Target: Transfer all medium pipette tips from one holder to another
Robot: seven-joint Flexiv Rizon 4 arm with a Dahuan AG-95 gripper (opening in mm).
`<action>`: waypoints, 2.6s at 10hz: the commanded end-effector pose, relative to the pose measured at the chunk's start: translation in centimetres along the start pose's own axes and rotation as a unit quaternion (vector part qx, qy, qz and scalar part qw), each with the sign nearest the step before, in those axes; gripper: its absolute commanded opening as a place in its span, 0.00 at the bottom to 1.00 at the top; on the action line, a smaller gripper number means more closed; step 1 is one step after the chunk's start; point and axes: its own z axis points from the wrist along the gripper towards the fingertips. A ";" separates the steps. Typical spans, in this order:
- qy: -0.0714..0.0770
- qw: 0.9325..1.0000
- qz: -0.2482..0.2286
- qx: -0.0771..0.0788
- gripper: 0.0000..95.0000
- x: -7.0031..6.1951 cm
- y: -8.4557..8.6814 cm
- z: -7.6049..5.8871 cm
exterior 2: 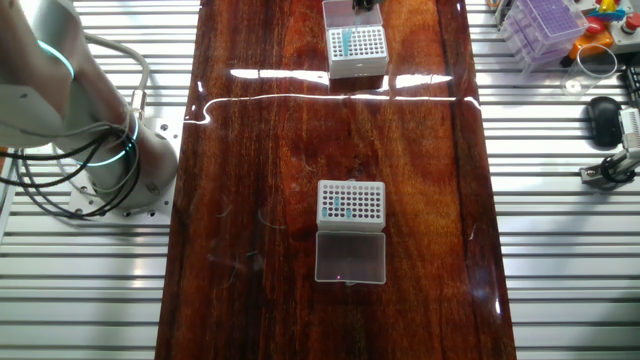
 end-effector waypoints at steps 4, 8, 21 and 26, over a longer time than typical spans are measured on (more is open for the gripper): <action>-0.006 1.000 0.006 0.004 0.00 0.6 -0.6 1.3; -0.008 1.000 0.015 -0.003 0.00 0.7 -0.6 1.5; 0.001 1.000 -0.025 -0.008 0.00 0.9 -0.7 1.6; 0.000 1.000 -0.020 -0.008 0.00 0.7 -0.1 2.1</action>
